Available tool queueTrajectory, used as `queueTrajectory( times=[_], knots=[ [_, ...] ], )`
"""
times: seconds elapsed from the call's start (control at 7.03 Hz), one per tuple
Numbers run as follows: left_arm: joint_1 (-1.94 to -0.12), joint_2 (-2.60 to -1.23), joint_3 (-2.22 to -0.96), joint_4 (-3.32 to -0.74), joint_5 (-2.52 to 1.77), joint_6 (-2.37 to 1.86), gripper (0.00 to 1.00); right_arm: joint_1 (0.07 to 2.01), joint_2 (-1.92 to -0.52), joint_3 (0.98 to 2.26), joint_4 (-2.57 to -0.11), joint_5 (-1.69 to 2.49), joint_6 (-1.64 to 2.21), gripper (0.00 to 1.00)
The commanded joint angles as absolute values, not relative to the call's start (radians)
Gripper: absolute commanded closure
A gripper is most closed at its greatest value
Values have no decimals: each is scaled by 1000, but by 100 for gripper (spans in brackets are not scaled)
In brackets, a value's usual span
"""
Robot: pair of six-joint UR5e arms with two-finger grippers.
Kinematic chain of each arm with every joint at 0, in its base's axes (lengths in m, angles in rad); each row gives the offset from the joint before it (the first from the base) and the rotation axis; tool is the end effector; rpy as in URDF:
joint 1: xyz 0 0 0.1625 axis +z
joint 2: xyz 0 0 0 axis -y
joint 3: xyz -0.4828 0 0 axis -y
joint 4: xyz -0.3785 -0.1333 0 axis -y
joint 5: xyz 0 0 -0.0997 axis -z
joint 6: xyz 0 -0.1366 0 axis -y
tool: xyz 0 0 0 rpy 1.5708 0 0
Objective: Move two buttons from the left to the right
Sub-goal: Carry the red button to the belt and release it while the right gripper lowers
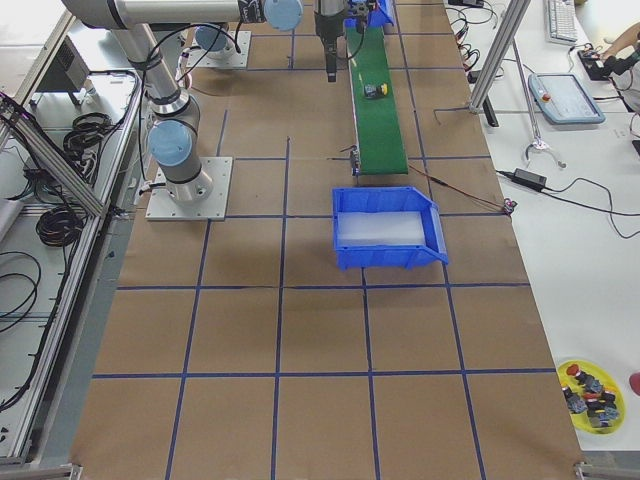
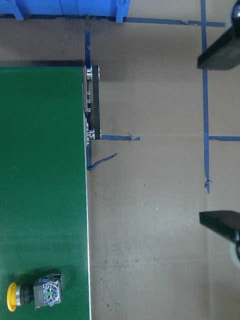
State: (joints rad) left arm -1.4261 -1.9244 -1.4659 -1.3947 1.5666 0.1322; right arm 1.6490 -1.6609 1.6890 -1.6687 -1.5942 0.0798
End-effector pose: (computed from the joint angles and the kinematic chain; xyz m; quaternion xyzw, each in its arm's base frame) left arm -0.0426 -0.6364 0.3788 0.0063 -0.9993 -0.0357 0.0071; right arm 0.1644 -0.4324 0.5034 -0.0012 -0.9993 0.0357 0.0089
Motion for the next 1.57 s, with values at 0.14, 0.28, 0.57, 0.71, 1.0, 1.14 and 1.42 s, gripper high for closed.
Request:
queueTrajectory(
  times=[0.14,0.28,0.57,0.71,1.0,1.14,1.42],
  knots=[
    [-1419,-1951,-1572,-1224,1575,158,100,1649,-1660,1695,-1667,-1594,80,0],
    [-1416,-1966,-1621,-1138,1577,173,100,1649,-1660,1695,-1667,-1594,80,0],
    [-1416,-1986,-1641,-1101,1575,169,100,1649,-1642,1692,-1669,-1594,81,0],
    [-1416,-1988,-1641,-1101,1575,163,99,1649,-1625,1689,-1669,-1591,81,0],
    [-1416,-1991,-1640,-1098,1572,112,2,1649,-1602,1678,-1672,-1589,83,0],
    [-1416,-1991,-1620,-1098,1578,106,0,1649,-1585,1678,-1690,-1589,83,0],
    [-1416,-1964,-1567,-1129,1578,106,0,1649,-1537,1677,-1758,-1589,80,0]
  ],
)
